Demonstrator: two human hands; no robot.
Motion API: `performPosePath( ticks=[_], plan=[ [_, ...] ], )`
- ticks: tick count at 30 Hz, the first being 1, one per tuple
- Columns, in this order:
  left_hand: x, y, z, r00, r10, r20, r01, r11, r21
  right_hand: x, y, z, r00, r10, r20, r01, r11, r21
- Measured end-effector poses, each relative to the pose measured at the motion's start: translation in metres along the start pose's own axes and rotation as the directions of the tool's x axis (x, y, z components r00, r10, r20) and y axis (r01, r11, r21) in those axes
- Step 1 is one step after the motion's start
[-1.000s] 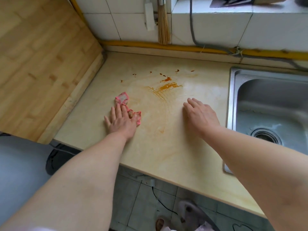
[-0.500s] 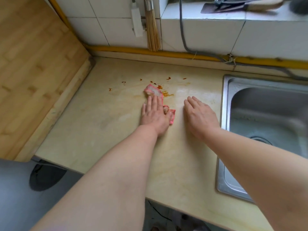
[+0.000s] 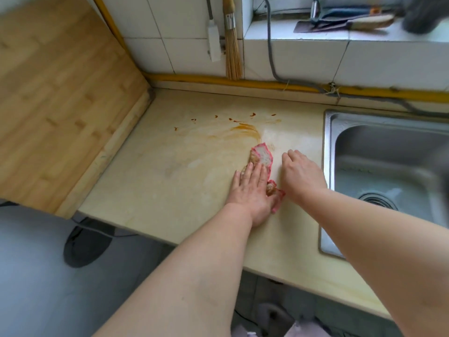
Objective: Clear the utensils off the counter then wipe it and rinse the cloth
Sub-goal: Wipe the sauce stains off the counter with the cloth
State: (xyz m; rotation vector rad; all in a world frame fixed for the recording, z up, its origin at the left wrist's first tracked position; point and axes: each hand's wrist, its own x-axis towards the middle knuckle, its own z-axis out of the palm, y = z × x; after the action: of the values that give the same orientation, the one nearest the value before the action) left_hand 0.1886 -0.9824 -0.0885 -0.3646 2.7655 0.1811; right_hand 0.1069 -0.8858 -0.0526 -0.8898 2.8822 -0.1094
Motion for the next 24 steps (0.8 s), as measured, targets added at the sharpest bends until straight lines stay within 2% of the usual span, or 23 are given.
performPosePath(
  ticks=[4, 12, 17, 24],
  plan=[
    [-0.043, -0.026, 0.01, 0.996, -0.09, 0.017, 0.09, 0.996, -0.014, -0.024, -0.027, 0.0, 0.999, -0.034, -0.027, 0.034, 0.999, 0.004],
    [-0.091, -0.098, 0.025, 0.956, -0.291, 0.045, 0.292, 0.956, -0.026, -0.054, -0.063, 0.011, 0.998, -0.029, 0.063, 0.032, 0.999, -0.035],
    [-0.076, -0.121, 0.021, 0.918, -0.394, 0.048, 0.396, 0.914, -0.085, -0.046, -0.06, 0.016, 0.996, -0.077, 0.033, 0.078, 0.997, -0.009],
    [-0.023, -0.152, -0.003, 0.847, -0.531, 0.03, 0.529, 0.835, -0.152, 0.016, -0.046, 0.015, 0.995, -0.101, -0.01, 0.102, 0.994, 0.05]
  ],
)
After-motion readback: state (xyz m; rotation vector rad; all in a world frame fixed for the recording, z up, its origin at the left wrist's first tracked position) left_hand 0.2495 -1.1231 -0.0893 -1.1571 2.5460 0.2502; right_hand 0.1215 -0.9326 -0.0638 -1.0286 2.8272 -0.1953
